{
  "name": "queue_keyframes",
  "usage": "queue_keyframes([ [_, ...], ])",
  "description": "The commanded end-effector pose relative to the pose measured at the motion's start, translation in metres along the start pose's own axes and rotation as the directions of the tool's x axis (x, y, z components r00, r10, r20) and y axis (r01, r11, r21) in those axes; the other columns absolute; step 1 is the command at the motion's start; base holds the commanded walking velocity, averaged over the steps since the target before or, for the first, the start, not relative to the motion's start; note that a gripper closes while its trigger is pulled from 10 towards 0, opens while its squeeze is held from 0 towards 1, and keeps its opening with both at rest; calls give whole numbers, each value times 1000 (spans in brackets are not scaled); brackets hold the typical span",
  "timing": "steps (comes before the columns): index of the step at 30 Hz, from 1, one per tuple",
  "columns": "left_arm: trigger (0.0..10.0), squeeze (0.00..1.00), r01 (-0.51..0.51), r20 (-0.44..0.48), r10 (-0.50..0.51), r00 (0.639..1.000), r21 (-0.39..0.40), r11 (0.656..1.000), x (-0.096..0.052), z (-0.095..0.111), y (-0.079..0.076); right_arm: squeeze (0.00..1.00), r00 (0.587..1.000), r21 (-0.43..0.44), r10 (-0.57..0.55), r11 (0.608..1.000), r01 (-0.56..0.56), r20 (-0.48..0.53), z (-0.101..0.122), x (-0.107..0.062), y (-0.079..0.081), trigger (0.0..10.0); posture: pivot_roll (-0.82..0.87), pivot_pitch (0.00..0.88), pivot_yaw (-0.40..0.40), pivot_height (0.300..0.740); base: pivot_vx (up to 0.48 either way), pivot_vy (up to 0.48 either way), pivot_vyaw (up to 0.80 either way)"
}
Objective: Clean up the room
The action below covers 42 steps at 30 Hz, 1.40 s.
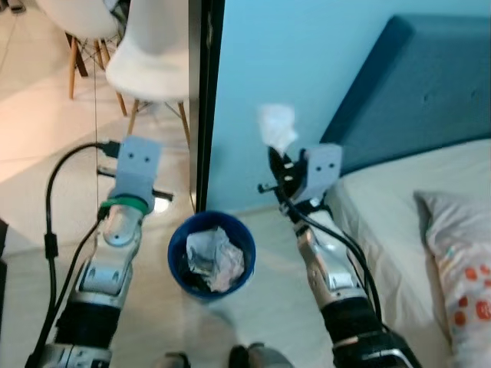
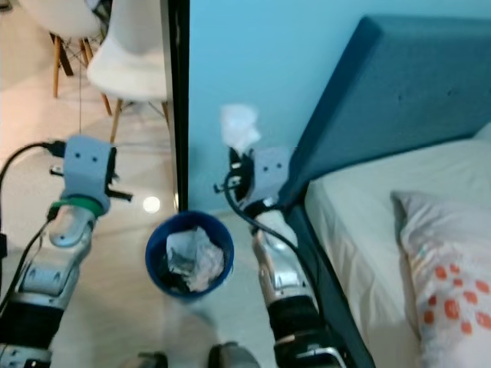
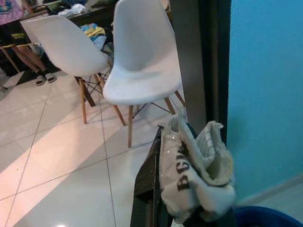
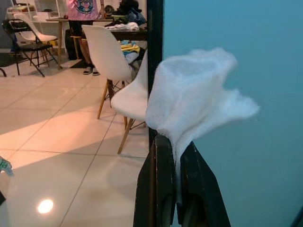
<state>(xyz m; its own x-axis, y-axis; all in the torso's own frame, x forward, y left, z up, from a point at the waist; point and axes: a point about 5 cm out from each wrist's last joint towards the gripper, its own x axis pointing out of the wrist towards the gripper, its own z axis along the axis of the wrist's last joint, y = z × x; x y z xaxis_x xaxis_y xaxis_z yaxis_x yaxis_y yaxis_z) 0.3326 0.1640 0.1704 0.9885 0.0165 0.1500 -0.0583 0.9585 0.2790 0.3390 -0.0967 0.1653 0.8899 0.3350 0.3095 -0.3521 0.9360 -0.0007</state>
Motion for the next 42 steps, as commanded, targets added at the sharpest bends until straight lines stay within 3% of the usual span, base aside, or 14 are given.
queue_keyframes([
  [1, 10000, 0, 28, -12, -28, 1000, 17, 999, -3, -6, -8, 0, 999, 1, 11, 1000, -11, -52, -10, -6, -1, 10000, -64, 106, -19, 732, 465, 0, 0],
  [11, 10000, 0, 75, -40, -72, 997, 62, 995, -8, -19, -15, 0, 993, -23, 10, 1000, -12, -120, -24, -13, -3, 10000, -69, 114, -25, 732, 463, 0, 0],
  [14, 10000, 0, 158, -55, -154, 987, 75, 985, -13, -25, -23, 0, 988, -34, 15, 999, -20, -155, -30, -16, -4, 10000, -68, 118, -23, 732, 153, 0, 0],
  [16, 10000, 0, 298, -93, -290, 952, 84, 951, -24, -33, -33, 0, 966, -73, 37, 996, -57, -255, -46, -22, -2, 10000, -65, 120, -24, 732, 0, 0, 0],
  [20, 10000, 0, 345, -108, -335, 936, 88, 934, -29, -36, -36, 0, 953, -82, 48, 994, -76, -299, -53, -24, -1, 10000, -65, 120, -24, 732, 0, 0, 0],
  [22, 10000, 0, 426, -155, -410, 899, 88, 901, -42, -47, -37, 0, 923, -83, 74, 990, -114, -377, -68, -32, 2, 10000, -53, 131, -28, 732, 0, 0, 0],
  [24, 10000, 0, 426, -155, -410, 899, 88, 901, -42, -47, -37, 0, 923, -83, 74, 990, -114, -377, -68, -32, 2, 10000, -53, 131, -28, 732, 0, 0, 0],
  [26, 10000, 0, 470, -219, -441, 870, 99, 877, -53, -61, -35, 0, 892, -65, 94, 989, -136, -442, -81, -39, 5, 10000, -47, 142, -27, 732, 0, 0, 0],
  [30, 10000, 0, 485, -255, -447, 858, 110, 868, -57, -68, -33, 0, 872, -35, 104, 990, -137, -479, -88, -43, 7, 10000, -43, 148, -26, 732, 0, 0, 0],
  [31, 10000, 0, 493, -293, -443, 848, 127, 860, -64, -75, -27, 0, 826, 38, 137, 990, -139, -547, -101, -50, 14, 10000, -39, 170, -21, 732, 0, 0, 0],
  [34, 10000, 0, 495, -299, -443, 846, 126, 860, -67, -74, -23, 0, 795, 70, 148, 989, -133, -588, -108, -53, 17, 10000, -34, 197, -17, 732, 0, 0, 0],
  [42, 10000, 0, 485, -270, -443, 855, 114, 867, -69, -60, -18, 0, 784, 118, 168, 986, -121, -598, -112, -52, 16, 10000, -19, 258, -13, 732, 0, 0, 0],
])
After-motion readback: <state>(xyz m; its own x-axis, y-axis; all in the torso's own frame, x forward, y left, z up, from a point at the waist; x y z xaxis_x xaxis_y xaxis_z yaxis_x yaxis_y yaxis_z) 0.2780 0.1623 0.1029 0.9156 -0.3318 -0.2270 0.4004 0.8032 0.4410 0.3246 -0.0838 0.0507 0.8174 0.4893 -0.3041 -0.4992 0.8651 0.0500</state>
